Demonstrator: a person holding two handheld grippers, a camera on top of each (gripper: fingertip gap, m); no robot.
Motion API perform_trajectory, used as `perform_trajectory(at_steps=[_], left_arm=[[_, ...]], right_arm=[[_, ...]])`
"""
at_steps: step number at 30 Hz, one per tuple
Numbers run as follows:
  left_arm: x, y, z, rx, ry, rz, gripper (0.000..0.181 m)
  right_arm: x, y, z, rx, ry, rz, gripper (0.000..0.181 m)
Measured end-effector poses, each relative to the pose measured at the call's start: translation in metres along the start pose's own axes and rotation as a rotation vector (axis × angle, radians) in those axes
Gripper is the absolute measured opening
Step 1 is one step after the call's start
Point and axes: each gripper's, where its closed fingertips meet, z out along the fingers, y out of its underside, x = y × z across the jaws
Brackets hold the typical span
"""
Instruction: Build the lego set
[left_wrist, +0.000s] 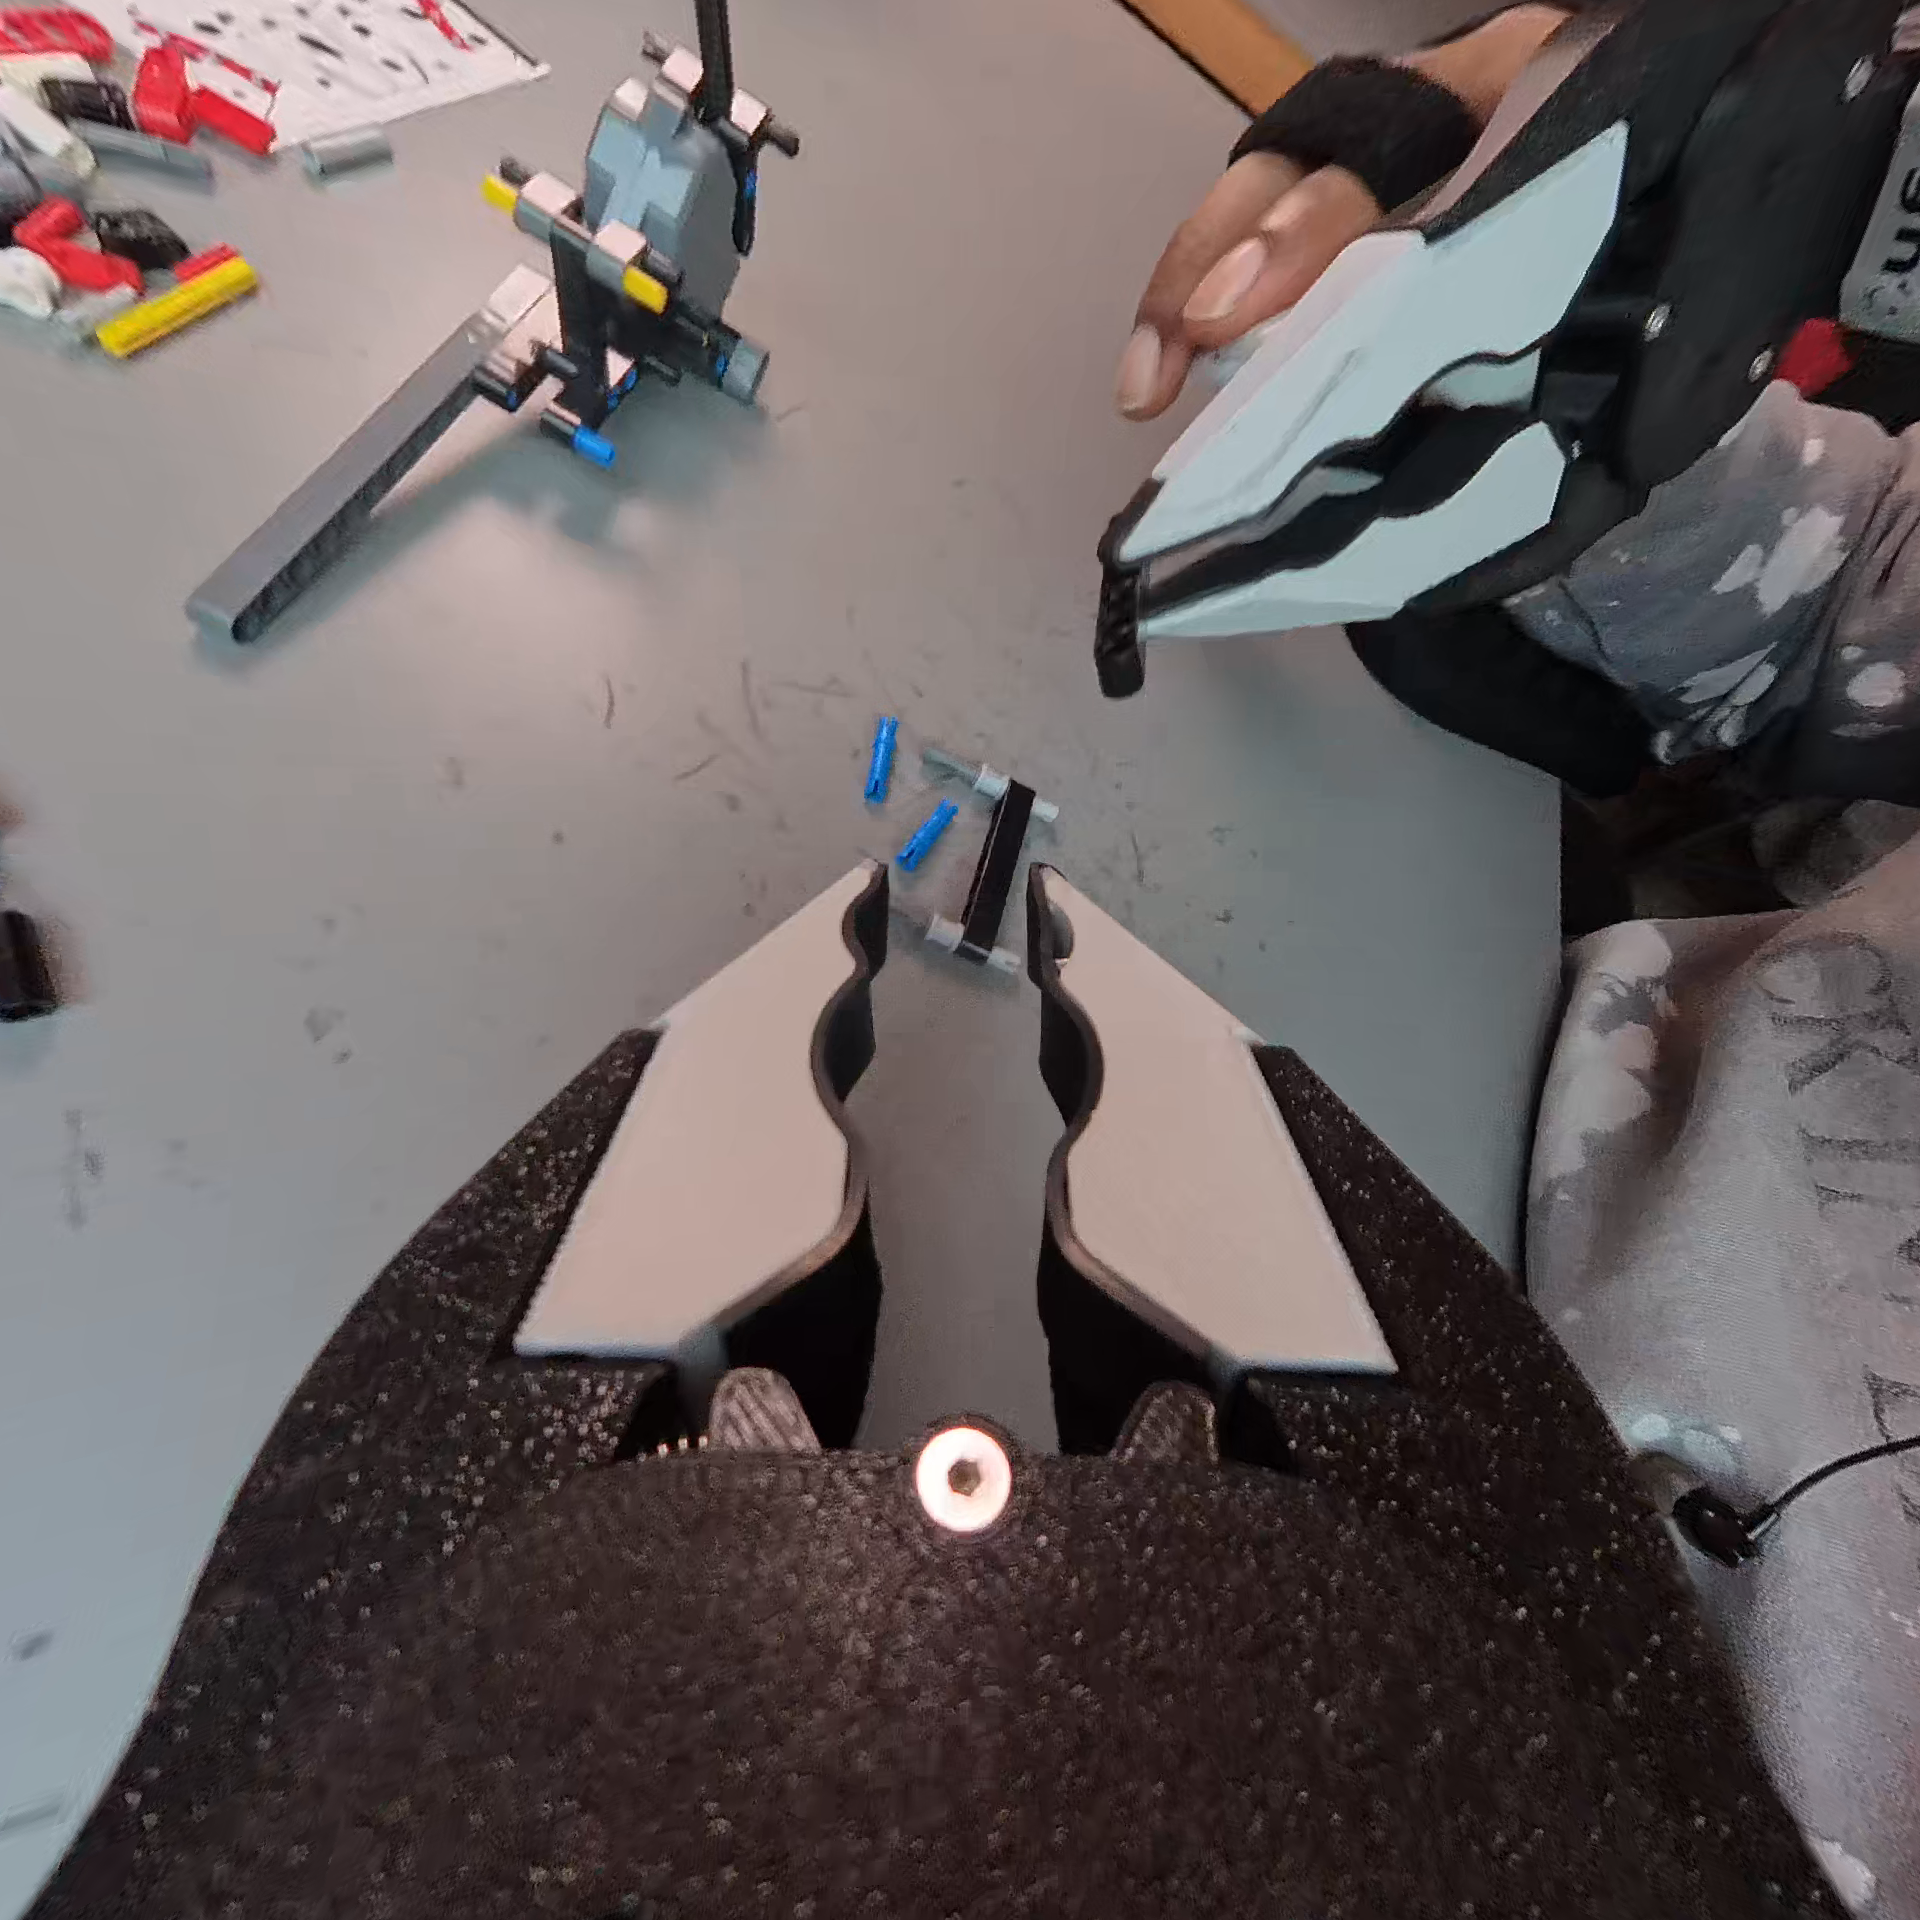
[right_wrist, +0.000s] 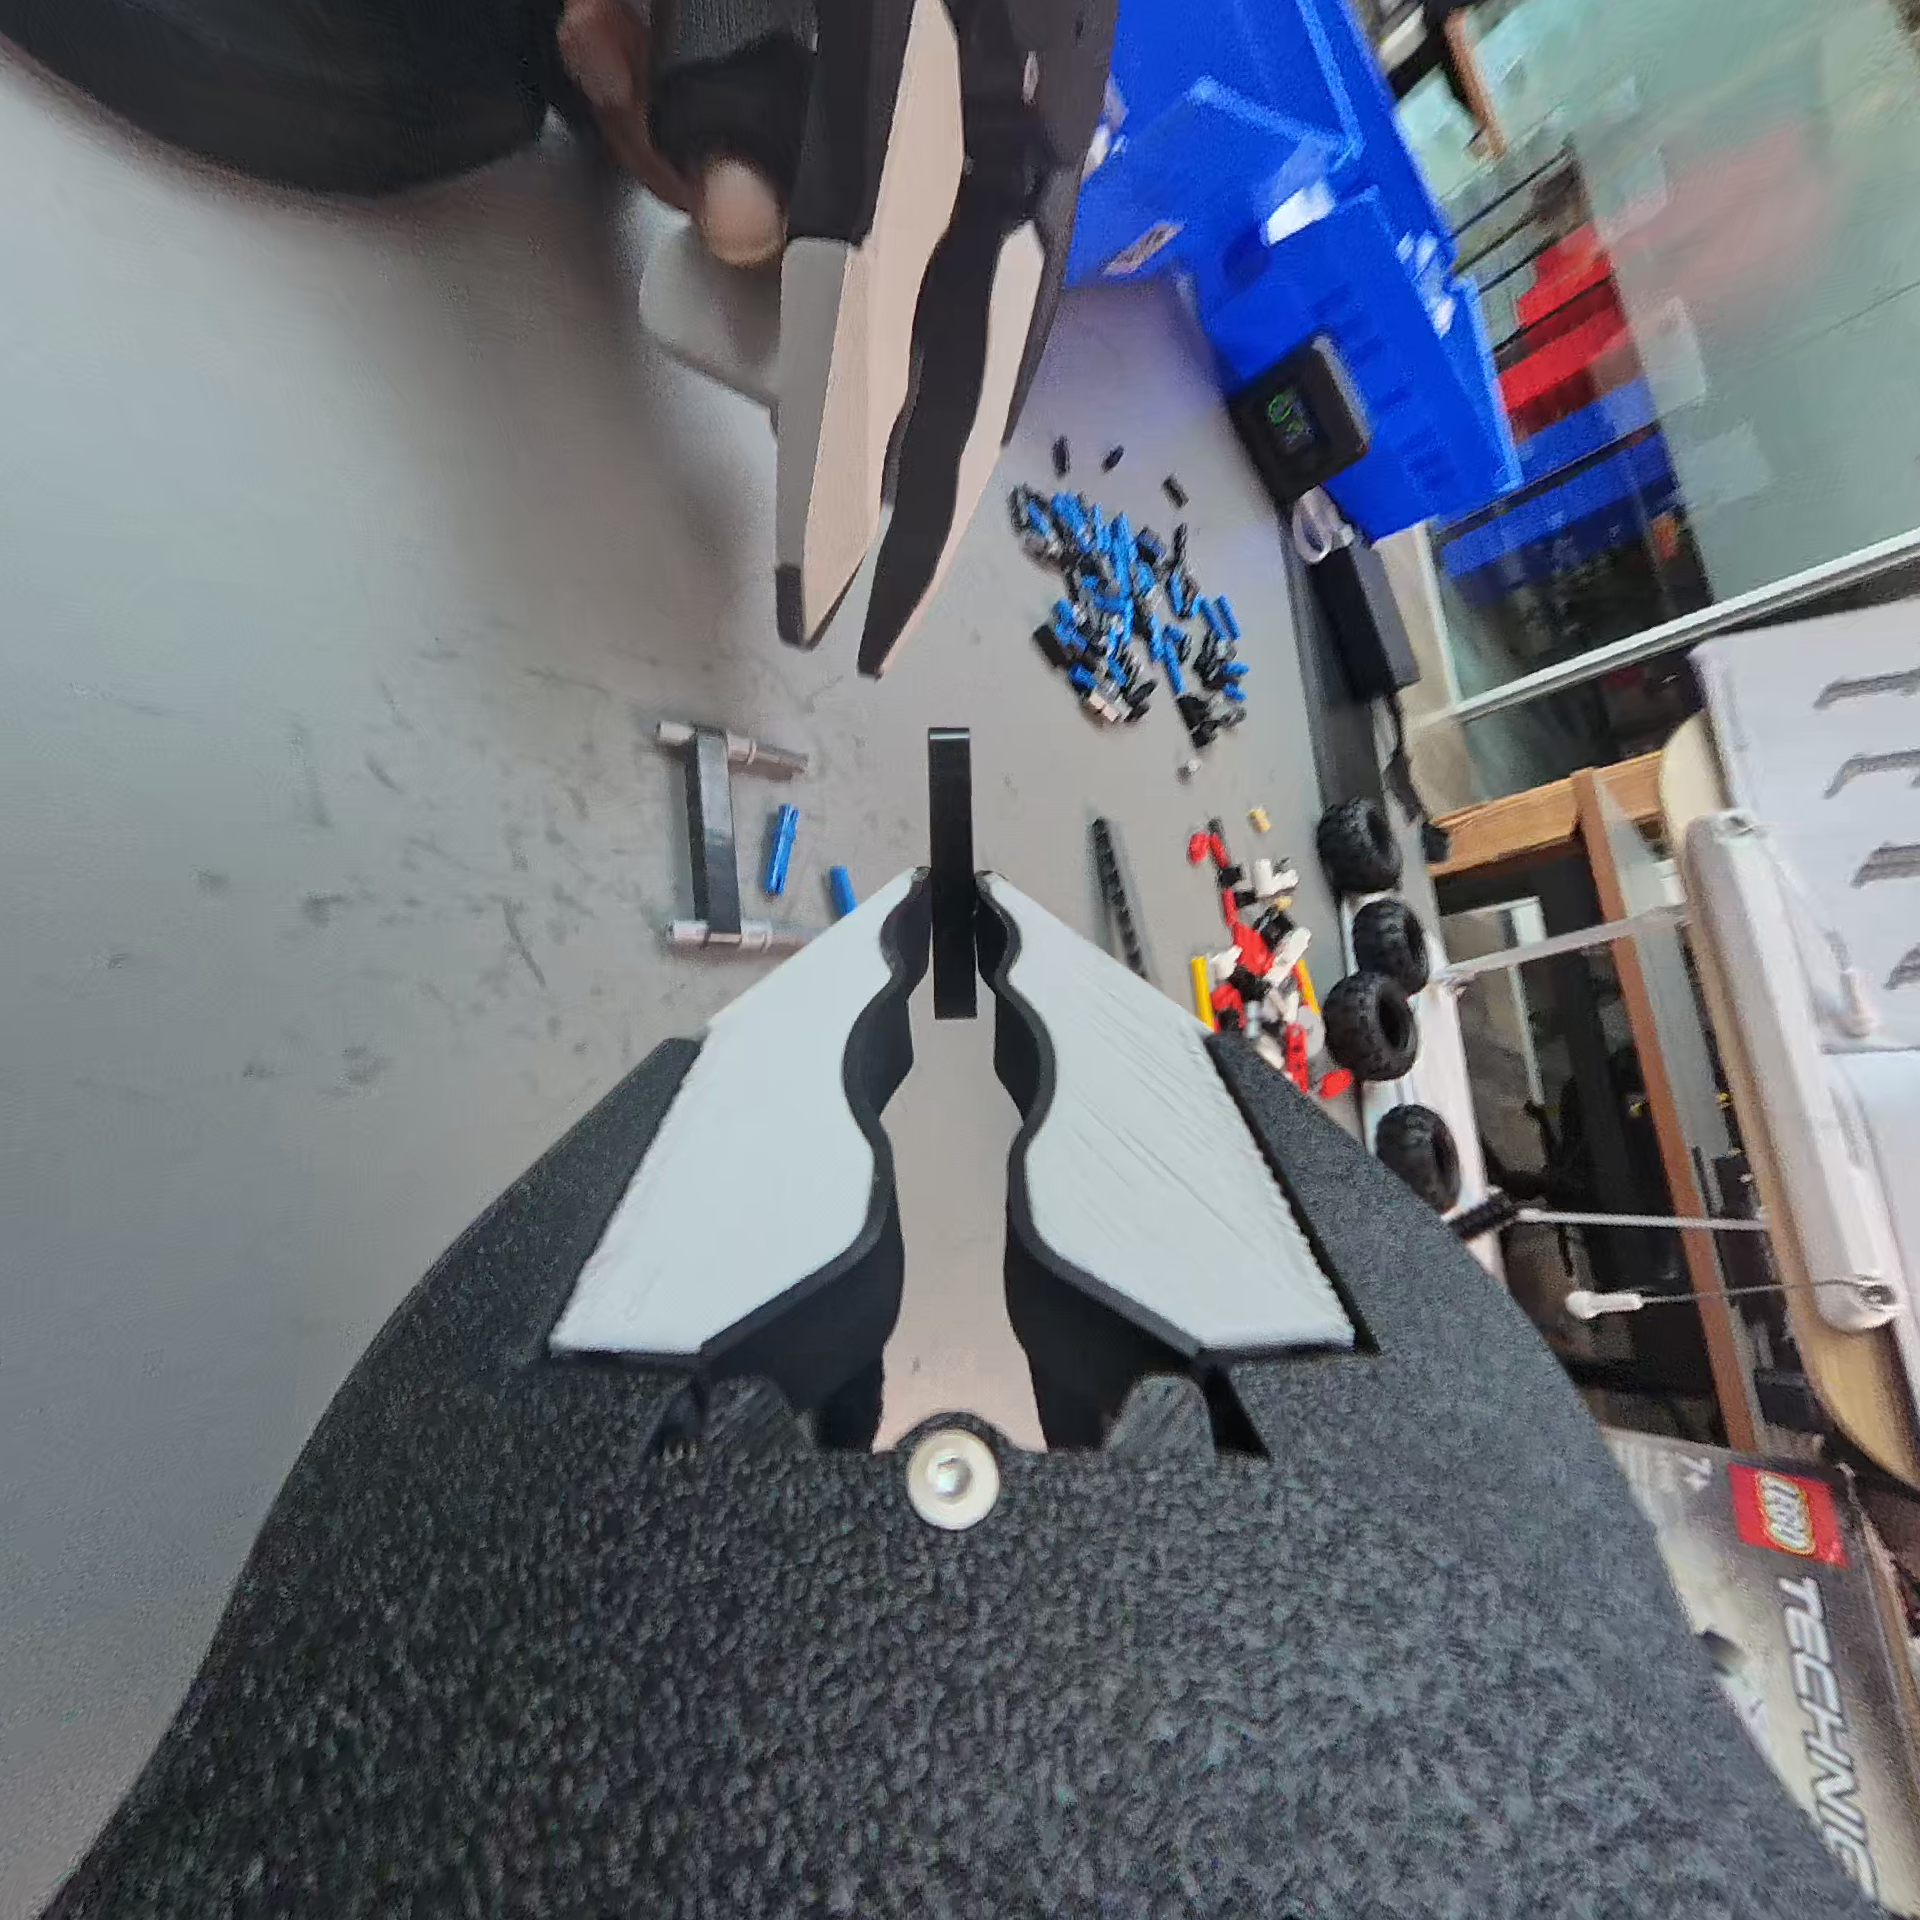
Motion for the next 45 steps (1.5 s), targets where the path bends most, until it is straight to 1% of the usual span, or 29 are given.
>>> perform_trajectory(at_steps=[2,4,6,9,12,14,16,18,19,20,22,23,24,25,28,33,35,38,41,43,45], left_arm=[[-0.004,0.006,0.003,-0.040,-0.021,-0.016,0.027],[-0.008,0.011,0.006,-0.077,-0.074,0.010,0.027],[-0.009,0.017,0.011,-0.121,-0.097,0.031,0.028],[-0.013,0.020,0.016,-0.153,-0.134,0.050,0.029],[-0.013,0.023,0.022,-0.179,-0.152,0.065,0.037],[-0.012,0.026,0.026,-0.204,-0.163,0.092,0.041],[-0.011,0.027,0.028,-0.214,-0.177,0.124,0.041],[-0.011,0.028,0.028,-0.225,-0.194,0.153,0.041],[-0.011,0.029,0.028,-0.231,-0.202,0.174,0.041],[-0.011,0.030,0.028,-0.238,-0.215,0.199,0.041],[-0.011,0.031,0.028,-0.249,-0.241,0.247,0.042],[-0.010,0.032,0.028,-0.253,-0.254,0.272,0.041],[-0.009,0.033,0.028,-0.254,-0.255,0.288,0.036],[-0.007,0.033,0.028,-0.253,-0.257,0.301,0.035],[-0.007,0.033,0.028,-0.250,-0.277,0.334,0.034],[-0.006,0.033,0.028,-0.248,-0.282,0.342,0.034],[-0.004,0.032,0.027,-0.233,-0.240,0.296,0.039],[-0.005,0.015,0.015,-0.115,-0.182,0.157,0.041],[-0.009,0.010,0.006,-0.060,-0.106,-0.016,0.046],[-0.006,0.006,0.003,-0.031,-0.061,-0.059,0.044],[0.002,0.002,0.002,-0.006,0.010,-0.088,0.044]], right_arm=[[-0.007,0.023,-0.002,-0.096,-0.076,0.039,0.008],[-0.019,0.042,-0.008,-0.172,-0.172,0.091,0.008],[-0.019,0.057,-0.010,-0.232,-0.158,0.076,0.008],[-0.016,0.078,-0.008,-0.343,-0.113,-0.035,0.008],[-0.022,0.088,-0.004,-0.386,-0.139,-0.026,0.008],[-0.022,0.087,-0.004,-0.375,-0.145,0.028,0.011],[-0.015,0.085,-0.007,-0.365,-0.132,0.099,0.026],[-0.008,0.067,-0.011,-0.270,-0.130,0.209,0.029],[-0.006,0.051,-0.011,-0.198,-0.145,0.289,0.025],[-0.008,0.036,-0.011,-0.137,-0.181,0.381,0.020],[-0.020,0.014,-0.003,-0.081,-0.298,0.606,0.020],[-0.029,0.009,0.003,-0.083,-0.354,0.700,0.022],[-0.036,0.010,0.010,-0.111,-0.382,0.749,0.026],[-0.042,0.016,0.015,-0.158,-0.397,0.758,0.032],[-0.056,0.026,0.026,-0.261,-0.415,0.756,0.038],[-0.055,0.025,0.030,-0.290,-0.380,0.691,0.024],[-0.053,0.026,0.030,-0.276,-0.350,0.657,0.018],[-0.050,0.027,0.027,-0.225,-0.291,0.518,0.018],[-0.041,0.018,0.022,-0.099,-0.215,0.433,0.018],[-0.024,0.008,0.016,0.002,-0.098,0.397,0.018],[-0.005,-0.004,0.008,0.084,0.037,0.316,0.018]])
